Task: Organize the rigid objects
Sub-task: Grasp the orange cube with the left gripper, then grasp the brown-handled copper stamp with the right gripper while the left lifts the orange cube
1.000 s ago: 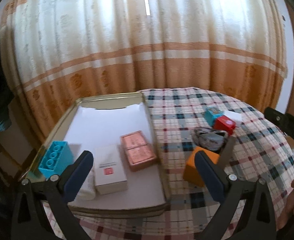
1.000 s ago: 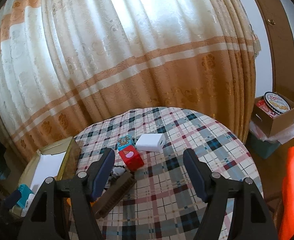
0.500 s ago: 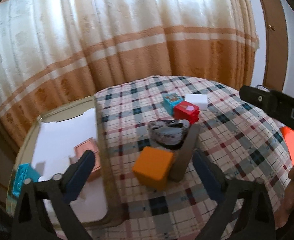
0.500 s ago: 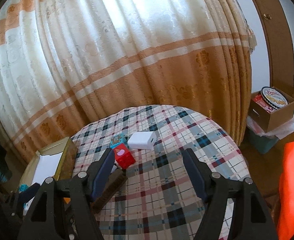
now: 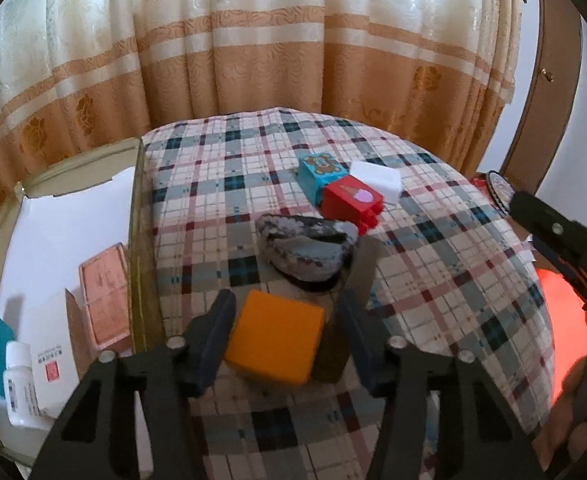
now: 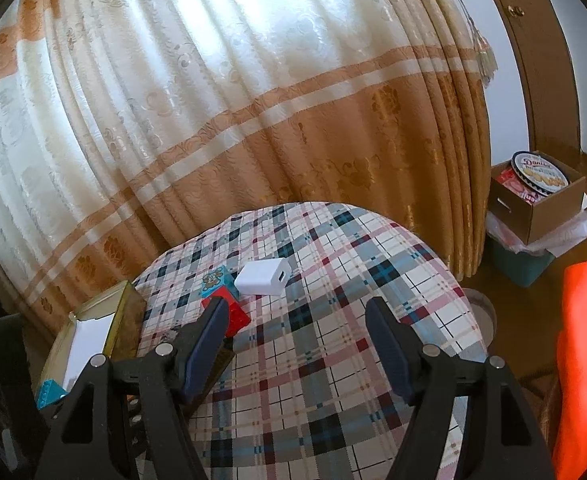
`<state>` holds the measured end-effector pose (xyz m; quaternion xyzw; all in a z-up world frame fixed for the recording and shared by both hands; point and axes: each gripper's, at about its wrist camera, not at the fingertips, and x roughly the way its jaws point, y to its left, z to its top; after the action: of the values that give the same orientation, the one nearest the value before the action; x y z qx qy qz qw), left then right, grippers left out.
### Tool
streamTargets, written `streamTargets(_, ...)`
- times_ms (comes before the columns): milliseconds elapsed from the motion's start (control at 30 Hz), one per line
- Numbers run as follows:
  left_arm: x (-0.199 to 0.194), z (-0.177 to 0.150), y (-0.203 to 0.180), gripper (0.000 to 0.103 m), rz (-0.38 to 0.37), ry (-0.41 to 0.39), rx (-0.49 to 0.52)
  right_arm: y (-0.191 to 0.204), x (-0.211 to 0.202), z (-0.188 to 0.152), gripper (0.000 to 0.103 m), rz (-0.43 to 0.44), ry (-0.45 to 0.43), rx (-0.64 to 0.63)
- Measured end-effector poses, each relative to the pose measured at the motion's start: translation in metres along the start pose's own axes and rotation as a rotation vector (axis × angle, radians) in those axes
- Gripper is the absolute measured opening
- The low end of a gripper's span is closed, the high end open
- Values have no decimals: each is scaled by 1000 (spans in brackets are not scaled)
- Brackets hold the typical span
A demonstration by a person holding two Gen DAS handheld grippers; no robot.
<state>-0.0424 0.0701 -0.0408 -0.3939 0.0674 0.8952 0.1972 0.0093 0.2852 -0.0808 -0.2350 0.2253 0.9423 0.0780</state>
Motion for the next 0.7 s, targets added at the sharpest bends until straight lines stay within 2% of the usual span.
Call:
streamTargets(67,-3,-1,2,48,-16,8,-12,0,-1,0,73,-2,-1,1)
streamTargets(167,-10,0,8,48,-88,16,-67,1,-1,-1,73,-3,-1,-2)
streamTargets(200,-13,1,8,39,-95,13,-69,1,-1,-1,73,-4,-1,-2)
streamTargets(300,-17,2,0,31,-118,14,-38,1,-1,0,73,-3,0,1)
streamTargets(400,-17,2,-10,32,-90,-4,12,0,0,-1,73,-3,8,11)
streamTargets(500,-15,4,-7,33,-95,9,-7,-4,1,-1,73,-2,13,26)
streamTargets(600,-8,4,-8,44,-73,45,-5,-6,2,-1,73,0,18,32)
streamTargets(700,-1,-1,-8,45,-69,49,-17,-6,2,-1,73,1,19,31)
